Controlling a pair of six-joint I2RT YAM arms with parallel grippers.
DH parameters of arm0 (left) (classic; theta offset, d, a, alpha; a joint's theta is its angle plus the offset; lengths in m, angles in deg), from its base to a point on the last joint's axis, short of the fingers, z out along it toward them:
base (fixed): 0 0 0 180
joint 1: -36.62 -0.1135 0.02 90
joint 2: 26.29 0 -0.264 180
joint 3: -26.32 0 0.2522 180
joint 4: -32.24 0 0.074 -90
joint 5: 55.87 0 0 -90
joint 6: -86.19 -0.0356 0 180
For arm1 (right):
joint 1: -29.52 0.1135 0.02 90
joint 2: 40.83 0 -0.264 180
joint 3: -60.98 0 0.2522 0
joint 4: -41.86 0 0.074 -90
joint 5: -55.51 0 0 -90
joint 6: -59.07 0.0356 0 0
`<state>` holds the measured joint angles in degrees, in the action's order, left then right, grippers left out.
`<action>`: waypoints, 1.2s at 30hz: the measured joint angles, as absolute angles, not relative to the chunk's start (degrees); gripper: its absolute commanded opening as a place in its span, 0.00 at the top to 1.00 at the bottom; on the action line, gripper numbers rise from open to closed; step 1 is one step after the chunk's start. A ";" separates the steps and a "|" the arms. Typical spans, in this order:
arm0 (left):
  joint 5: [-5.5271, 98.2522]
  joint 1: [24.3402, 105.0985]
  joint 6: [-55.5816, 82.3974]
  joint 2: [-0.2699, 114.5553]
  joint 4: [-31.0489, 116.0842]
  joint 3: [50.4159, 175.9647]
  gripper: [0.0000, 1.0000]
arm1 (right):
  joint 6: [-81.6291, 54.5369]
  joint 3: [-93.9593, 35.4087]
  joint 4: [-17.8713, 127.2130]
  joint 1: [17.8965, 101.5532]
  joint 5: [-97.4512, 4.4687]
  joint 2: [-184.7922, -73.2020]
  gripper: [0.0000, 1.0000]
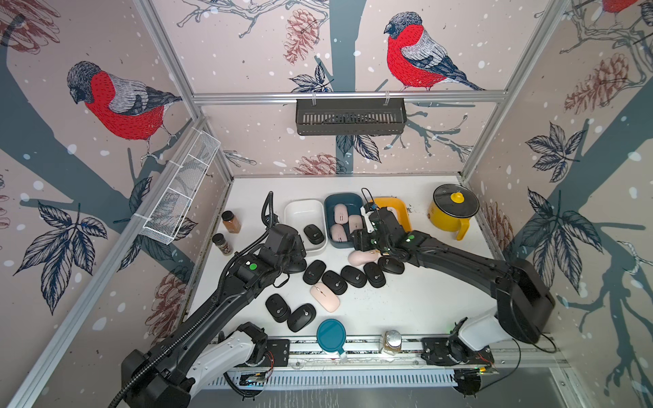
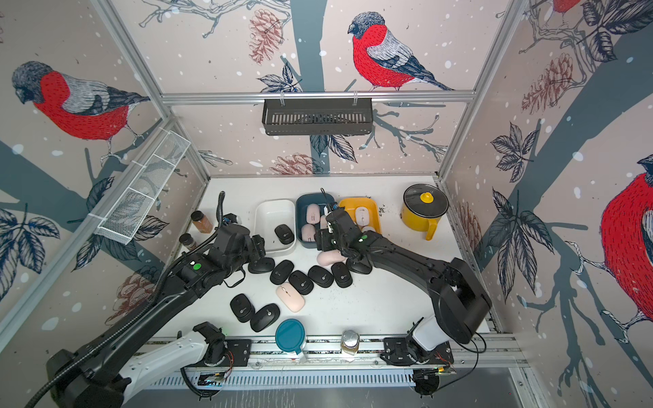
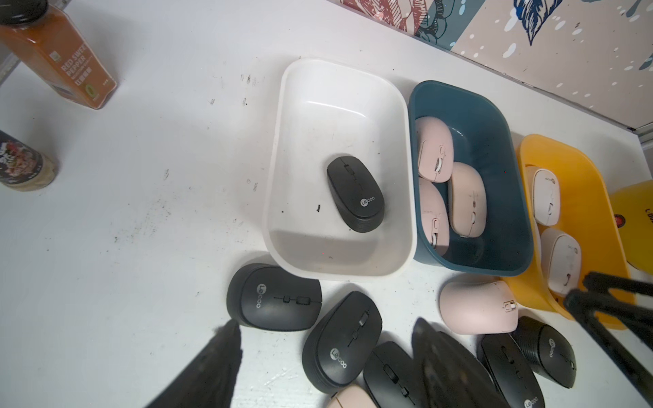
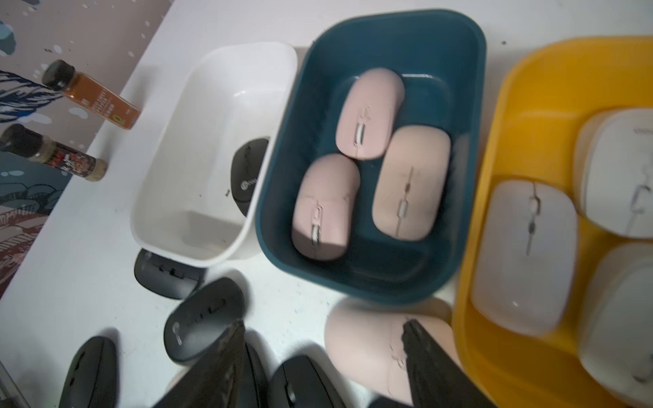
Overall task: Place the mice by color into the storage box
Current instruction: Pick up the mouse from the center of the board.
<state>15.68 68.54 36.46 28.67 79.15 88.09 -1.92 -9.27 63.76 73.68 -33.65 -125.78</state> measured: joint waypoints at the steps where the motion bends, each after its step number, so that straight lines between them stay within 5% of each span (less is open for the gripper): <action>1: 15.89 68.54 36.44 28.83 78.66 88.01 0.25 | -1.92 -7.29 64.48 73.44 -33.52 -123.70 0.28; 11: 16.13 68.54 35.24 30.55 75.26 87.66 0.25 | 0.40 6.57 69.51 75.70 -29.61 -111.33 0.27; 36: 17.58 68.50 34.75 33.42 73.53 87.66 0.24 | 0.16 8.23 70.45 79.65 -26.55 -122.09 0.31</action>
<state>17.58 68.50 34.75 33.42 73.53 87.66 0.16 8.23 70.45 79.65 -26.55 -122.09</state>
